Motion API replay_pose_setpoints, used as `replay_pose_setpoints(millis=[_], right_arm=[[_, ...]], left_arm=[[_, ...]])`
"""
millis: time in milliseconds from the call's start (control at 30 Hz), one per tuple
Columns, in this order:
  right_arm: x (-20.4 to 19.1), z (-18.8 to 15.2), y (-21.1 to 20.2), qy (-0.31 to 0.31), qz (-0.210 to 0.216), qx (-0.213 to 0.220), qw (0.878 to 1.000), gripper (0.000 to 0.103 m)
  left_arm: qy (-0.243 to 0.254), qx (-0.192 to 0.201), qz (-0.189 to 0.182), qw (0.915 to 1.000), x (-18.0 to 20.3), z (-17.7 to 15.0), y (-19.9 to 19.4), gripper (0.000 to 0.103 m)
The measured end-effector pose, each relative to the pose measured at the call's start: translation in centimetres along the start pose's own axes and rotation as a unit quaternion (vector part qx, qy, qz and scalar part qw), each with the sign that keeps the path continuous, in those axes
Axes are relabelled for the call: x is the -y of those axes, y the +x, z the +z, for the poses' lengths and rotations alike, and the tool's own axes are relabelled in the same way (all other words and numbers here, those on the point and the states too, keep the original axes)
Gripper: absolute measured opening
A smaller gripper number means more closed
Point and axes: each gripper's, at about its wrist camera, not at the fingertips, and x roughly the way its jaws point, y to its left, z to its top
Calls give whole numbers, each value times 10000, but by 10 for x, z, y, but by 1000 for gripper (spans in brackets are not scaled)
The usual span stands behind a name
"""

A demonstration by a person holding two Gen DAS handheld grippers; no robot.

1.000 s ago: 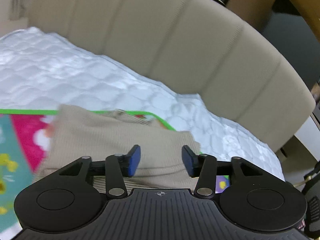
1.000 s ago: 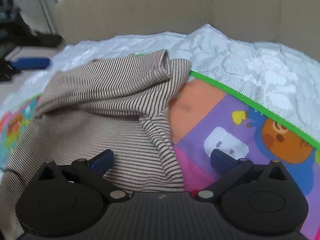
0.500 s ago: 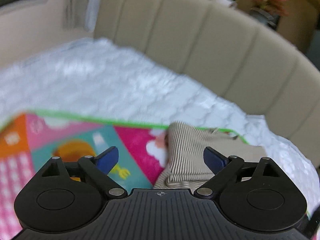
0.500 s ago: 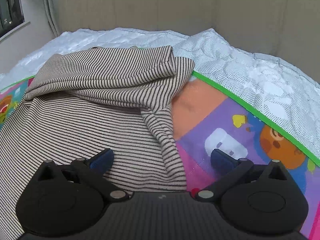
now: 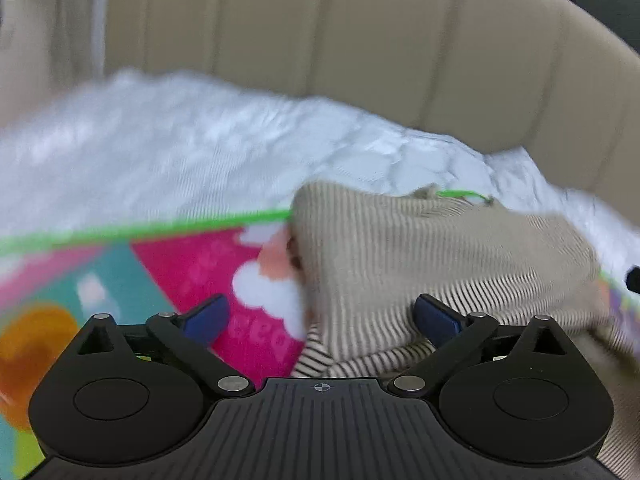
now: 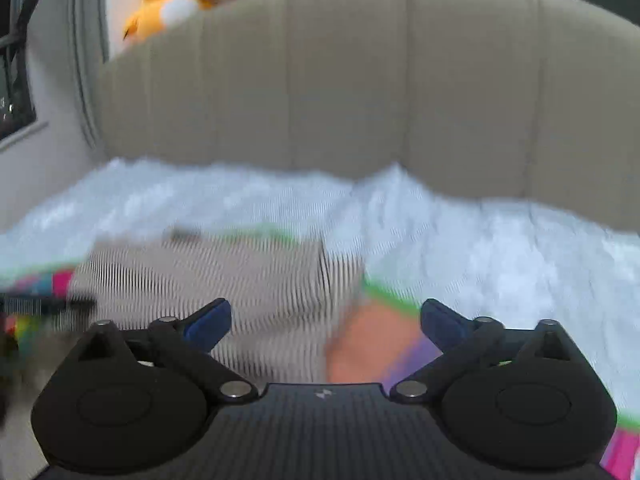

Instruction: Fold clothes

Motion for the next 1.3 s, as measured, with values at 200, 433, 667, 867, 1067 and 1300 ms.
replay_pose_setpoints(millis=[200,433,667,867,1067,1300], right_arm=[[-5,30,74,154,116,-670,9976,30],[-5,23,28,83,258,-356,9990,12],[16,-19,41,381,25,-558,9977,18],[13,-3,27,67,-201,-311,9993,53],[-1,-1,13,351,731,-113,9966,79],[-21,-33,35,-92,854,-468,9952,92]], left_arm=[[-1020,37,-589,9930,-37,7,-4,102],[-1085,276,-1219,9862,-30,9,-13,103],[-604,-42,-1362,9888,-1,-3,-2,103],[-209,-190,-988,9947,11,-11,8,103],[-155,-198,-979,9949,11,-11,9,103],[-182,-225,-993,9946,10,-10,10,103]])
